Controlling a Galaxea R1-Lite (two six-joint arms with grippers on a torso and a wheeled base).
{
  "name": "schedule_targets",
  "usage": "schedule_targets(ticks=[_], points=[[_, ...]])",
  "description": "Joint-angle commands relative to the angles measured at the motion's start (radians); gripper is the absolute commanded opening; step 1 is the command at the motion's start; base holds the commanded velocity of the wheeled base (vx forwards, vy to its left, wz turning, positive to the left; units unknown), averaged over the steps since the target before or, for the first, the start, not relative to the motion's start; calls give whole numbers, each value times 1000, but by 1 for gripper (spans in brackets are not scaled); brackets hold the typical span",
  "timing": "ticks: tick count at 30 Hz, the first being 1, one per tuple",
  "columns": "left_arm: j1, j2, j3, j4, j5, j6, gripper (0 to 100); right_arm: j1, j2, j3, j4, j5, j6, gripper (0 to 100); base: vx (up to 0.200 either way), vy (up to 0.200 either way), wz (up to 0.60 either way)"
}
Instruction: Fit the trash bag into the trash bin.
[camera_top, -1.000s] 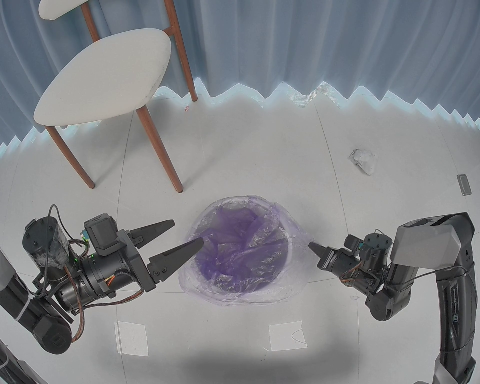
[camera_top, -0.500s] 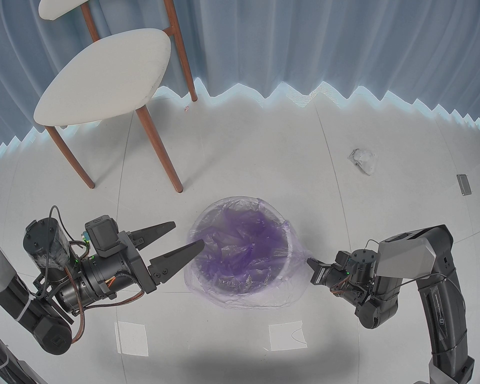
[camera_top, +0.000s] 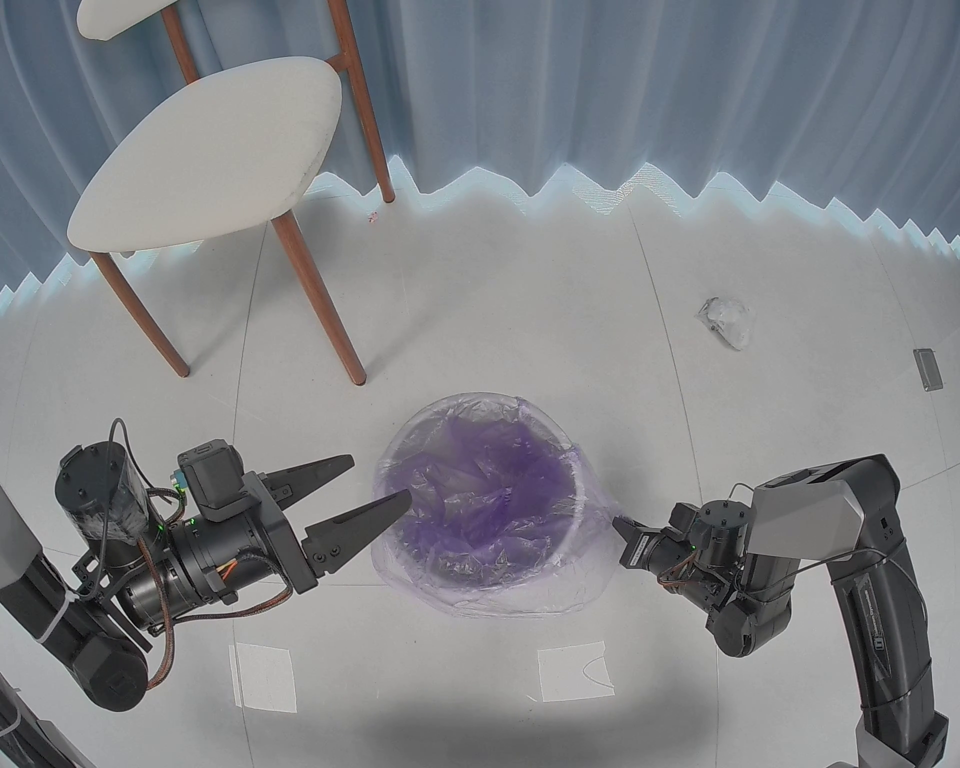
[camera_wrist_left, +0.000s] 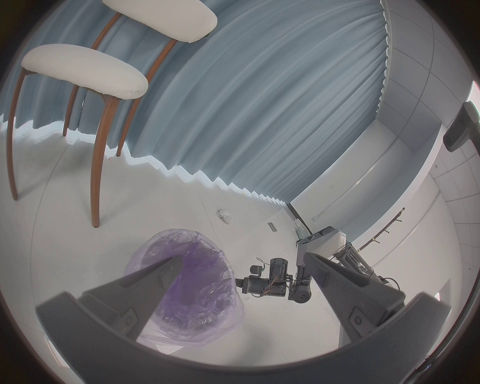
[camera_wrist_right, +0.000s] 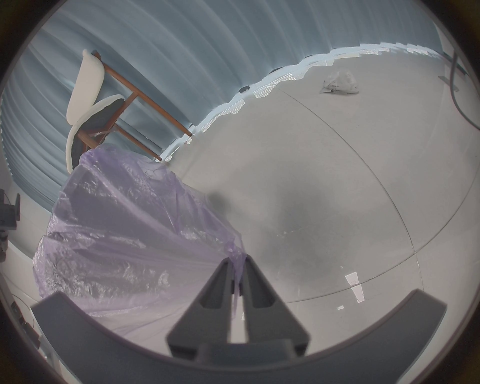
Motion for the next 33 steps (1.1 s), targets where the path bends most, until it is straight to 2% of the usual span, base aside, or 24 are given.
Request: schedule_targets(ticks=[1, 5, 9, 12, 17, 21, 25, 29, 33], points=[[0, 22, -2, 0, -1, 1, 100, 5, 0, -11, -18, 1, 5, 100, 0, 0, 0], [-12, 55, -5, 0, -6, -5, 100, 19, -54, 17, -18, -2, 69, 100, 0, 0, 0], [-22, 87, -7, 0, -11, -6, 100, 19, -160, 63, -18, 3, 241, 100, 0, 0, 0], [-22, 111, -5, 0, -14, -6, 100, 19, -203, 92, -18, 6, 309, 100, 0, 0, 0], [-14, 170, -10, 0, -12, -9, 100, 19, -235, 143, -18, 7, 313, 100, 0, 0, 0], [41, 282, -53, 0, -4, -8, 100, -1, -272, 163, -18, 9, 319, 100, 0, 0, 0], [52, 311, -57, 0, -9, -14, 100, -13, -312, 181, -18, 26, 322, 100, 0, 0, 0], [44, 295, -62, 0, -14, -19, 100, -16, -385, 186, -1, 72, 417, 100, 0, 0, 0], [55, 231, -88, 0, -9, -25, 100, -115, -433, 87, 119, 72, 396, 100, 0, 0, 0]])
